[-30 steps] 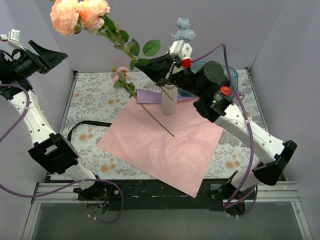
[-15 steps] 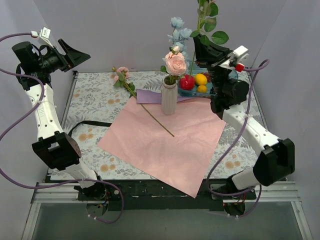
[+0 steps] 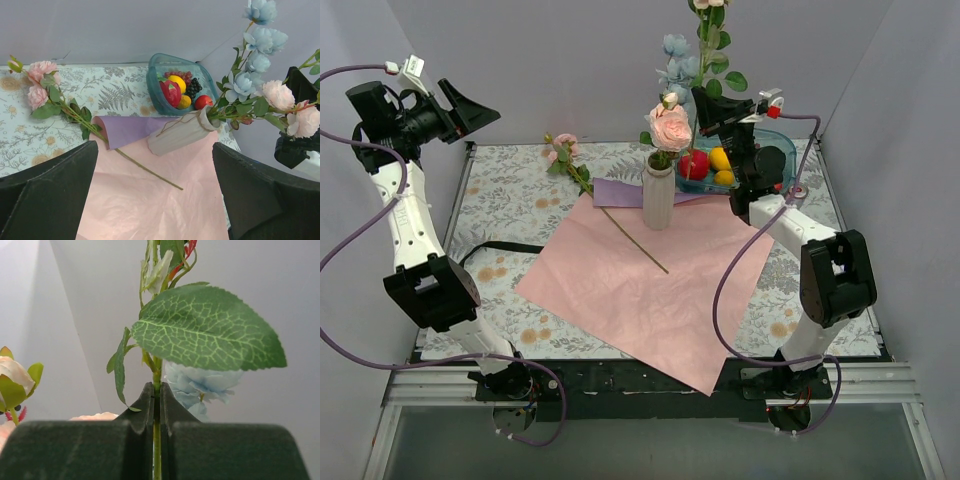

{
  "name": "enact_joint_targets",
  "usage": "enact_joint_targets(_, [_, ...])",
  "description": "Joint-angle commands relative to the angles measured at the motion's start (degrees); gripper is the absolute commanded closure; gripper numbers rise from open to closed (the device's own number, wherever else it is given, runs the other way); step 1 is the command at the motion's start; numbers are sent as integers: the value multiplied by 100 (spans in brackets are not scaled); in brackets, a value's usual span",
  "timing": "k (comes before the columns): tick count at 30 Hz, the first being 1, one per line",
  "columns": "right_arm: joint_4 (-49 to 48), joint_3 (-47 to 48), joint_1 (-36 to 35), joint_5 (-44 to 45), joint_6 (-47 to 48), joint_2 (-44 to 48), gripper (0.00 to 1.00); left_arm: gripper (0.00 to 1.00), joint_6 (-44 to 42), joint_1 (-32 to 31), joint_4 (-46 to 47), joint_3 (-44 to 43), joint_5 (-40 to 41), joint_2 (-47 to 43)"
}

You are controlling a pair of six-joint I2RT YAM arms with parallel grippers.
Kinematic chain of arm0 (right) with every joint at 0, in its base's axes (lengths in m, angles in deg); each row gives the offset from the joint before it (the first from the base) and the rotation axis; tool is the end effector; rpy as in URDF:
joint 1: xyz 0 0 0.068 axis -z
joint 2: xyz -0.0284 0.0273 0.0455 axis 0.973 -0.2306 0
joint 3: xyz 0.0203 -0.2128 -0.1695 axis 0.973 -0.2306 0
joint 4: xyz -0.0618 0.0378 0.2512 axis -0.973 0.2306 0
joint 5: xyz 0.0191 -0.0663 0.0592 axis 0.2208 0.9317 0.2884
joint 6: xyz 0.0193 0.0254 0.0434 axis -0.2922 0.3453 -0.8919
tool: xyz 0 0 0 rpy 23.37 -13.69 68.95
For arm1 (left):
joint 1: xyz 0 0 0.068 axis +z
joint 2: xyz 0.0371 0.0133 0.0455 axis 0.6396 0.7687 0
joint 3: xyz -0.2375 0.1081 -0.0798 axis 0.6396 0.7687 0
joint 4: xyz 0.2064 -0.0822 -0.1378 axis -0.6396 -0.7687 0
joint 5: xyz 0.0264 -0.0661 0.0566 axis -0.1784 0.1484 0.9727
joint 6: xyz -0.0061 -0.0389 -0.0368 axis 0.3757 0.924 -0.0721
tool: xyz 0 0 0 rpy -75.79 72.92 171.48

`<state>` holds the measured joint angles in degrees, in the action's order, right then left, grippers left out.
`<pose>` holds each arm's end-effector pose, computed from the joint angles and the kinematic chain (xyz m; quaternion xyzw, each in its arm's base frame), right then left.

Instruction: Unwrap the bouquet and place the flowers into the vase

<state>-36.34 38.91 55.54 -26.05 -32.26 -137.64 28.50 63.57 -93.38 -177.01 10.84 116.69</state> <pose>0.3519 0.1392 0.3913 -0.0275 0.3883 0.3696 0.8437 0.3529 0.1218 0.4589 -0.2389 0.7240 -0.5423 0.3529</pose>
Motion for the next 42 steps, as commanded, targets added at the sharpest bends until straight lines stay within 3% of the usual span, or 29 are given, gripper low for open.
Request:
enact_joint_targets(1, [-3532, 532, -14, -214, -251, -144, 99, 2, -179, -35, -207, -269, -152, 5])
enact_joint_targets(9, [-3647, 1296, -14, -917, -436, -435, 99, 2, -407, -26, -497, -401, -310, 102])
enact_joint_targets(28, [-3665, 2896, -120, -1128, -822, -1656, 99, 2, -557, -35, -849, -849, -433, 339])
enact_joint_targets(42, [-3673, 2291, -173, -1515, -928, -1481, 99, 2, -478, -35, -849, -1025, -512, 427])
